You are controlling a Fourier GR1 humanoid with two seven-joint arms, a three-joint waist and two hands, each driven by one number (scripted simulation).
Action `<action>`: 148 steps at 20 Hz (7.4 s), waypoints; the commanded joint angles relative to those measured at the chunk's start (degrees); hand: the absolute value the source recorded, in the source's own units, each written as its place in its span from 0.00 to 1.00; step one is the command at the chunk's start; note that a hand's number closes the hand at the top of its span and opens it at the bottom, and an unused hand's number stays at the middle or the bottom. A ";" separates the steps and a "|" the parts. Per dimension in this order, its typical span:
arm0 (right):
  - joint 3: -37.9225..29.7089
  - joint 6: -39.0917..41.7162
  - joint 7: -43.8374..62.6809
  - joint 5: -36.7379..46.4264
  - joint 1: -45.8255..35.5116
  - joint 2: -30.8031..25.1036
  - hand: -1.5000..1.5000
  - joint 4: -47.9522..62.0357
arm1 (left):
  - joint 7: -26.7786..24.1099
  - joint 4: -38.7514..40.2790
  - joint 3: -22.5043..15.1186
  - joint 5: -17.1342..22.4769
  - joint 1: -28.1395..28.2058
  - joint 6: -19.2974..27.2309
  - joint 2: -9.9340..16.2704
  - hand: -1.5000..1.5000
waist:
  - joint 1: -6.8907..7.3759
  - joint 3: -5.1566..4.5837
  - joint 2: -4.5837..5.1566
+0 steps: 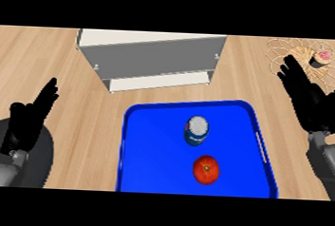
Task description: Pick the can from the tray and place it in the tiered shelf
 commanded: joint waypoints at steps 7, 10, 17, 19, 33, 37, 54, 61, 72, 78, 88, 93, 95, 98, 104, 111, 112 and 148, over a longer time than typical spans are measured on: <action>-1.39 -12.72 2.99 21.06 11.34 -16.23 1.00 -0.49 | 4.25 3.57 2.29 7.83 4.55 -1.38 -6.90 0.50 | -2.66 -1.57 0.89; -1.59 -21.70 7.81 15.65 17.90 -3.85 1.00 -10.16 | 2.61 4.70 2.13 9.65 6.50 -3.45 -9.25 0.50 | -1.24 -0.33 -0.26; -0.30 -11.33 0.36 14.22 32.46 -6.90 0.00 -28.63 | 7.15 4.23 3.31 9.39 4.92 -3.36 -10.00 0.50 | -0.80 -0.22 -0.15; 1.24 -9.40 6.92 15.57 27.48 -8.83 0.00 -30.44 | 4.56 3.60 2.02 7.83 5.93 -2.93 -11.80 0.50 | 0.16 -0.24 -0.01; 13.31 -8.30 55.97 28.36 6.41 -11.93 0.00 -44.50 | 5.61 7.27 1.40 5.57 1.44 -3.93 -13.95 0.50 | 1.92 -0.40 0.41; 18.52 -8.98 67.33 35.94 -1.67 -5.78 0.00 -41.09 | 7.32 6.87 4.80 7.75 0.81 -6.07 -11.16 0.50 | 1.65 -0.36 0.22; 26.49 0.90 78.11 43.22 -14.04 10.56 0.00 -20.40 | 8.45 4.67 5.43 6.35 2.00 -5.51 -11.78 0.50 | 0.96 -0.27 0.00; 26.43 1.15 77.76 49.62 -12.32 13.90 0.00 -15.76 | 5.49 5.79 5.90 6.13 4.68 -7.45 -11.99 0.50 | 0.79 -0.27 0.03; 24.98 4.15 76.58 56.82 -8.31 19.99 0.00 -13.76 | 5.59 6.16 5.67 3.74 3.72 -6.09 -13.62 0.50 | 0.35 -0.24 0.00; 23.42 2.80 71.36 61.96 -5.34 21.44 0.00 -6.73 | 9.83 2.60 4.93 4.34 3.91 -6.11 -14.14 0.50 | 0.59 -0.18 0.03; 17.87 0.31 61.01 68.72 -3.24 26.29 0.00 -0.58 | 6.46 5.48 8.12 3.81 4.20 -9.43 -13.73 0.50 | 0.69 -0.18 0.12; 18.14 -3.07 58.08 67.91 -6.16 28.33 0.00 6.11 | 6.88 6.01 9.43 2.52 3.27 -9.34 -14.59 0.50 | 0.94 -0.18 0.15; 15.47 4.21 54.00 65.25 -7.69 28.36 1.00 7.72 | 10.11 0.58 8.99 3.27 5.74 -9.63 -13.65 0.50 | 1.17 -0.16 0.12; 21.10 12.57 53.36 64.01 -6.56 28.37 1.00 5.48 | 9.89 1.88 8.94 3.39 4.28 -9.05 -14.34 0.50 | 1.11 -0.17 0.03; 21.28 2.56 47.94 62.98 -4.12 28.37 1.00 6.19 | 5.50 6.62 10.61 2.67 3.92 -11.67 -15.37 0.50 | 0.74 -0.18 0.11; 31.22 -0.98 53.43 65.62 -8.21 28.39 1.00 -2.87 | 12.47 0.58 9.84 0.98 3.43 -7.81 -16.36 0.50 | 0.95 -0.17 -0.01; 37.33 -5.14 53.58 60.95 -11.05 28.39 1.00 0.17 | 11.04 1.19 9.27 1.21 4.07 -10.45 -15.13 0.50 | 2.44 -0.16 0.19; 6.41 3.72 61.73 54.49 -72.05 25.16 1.00 12.26 | 8.05 3.32 10.64 0.28 4.48 -10.78 -17.11 0.50 | 1.61 -0.27 0.18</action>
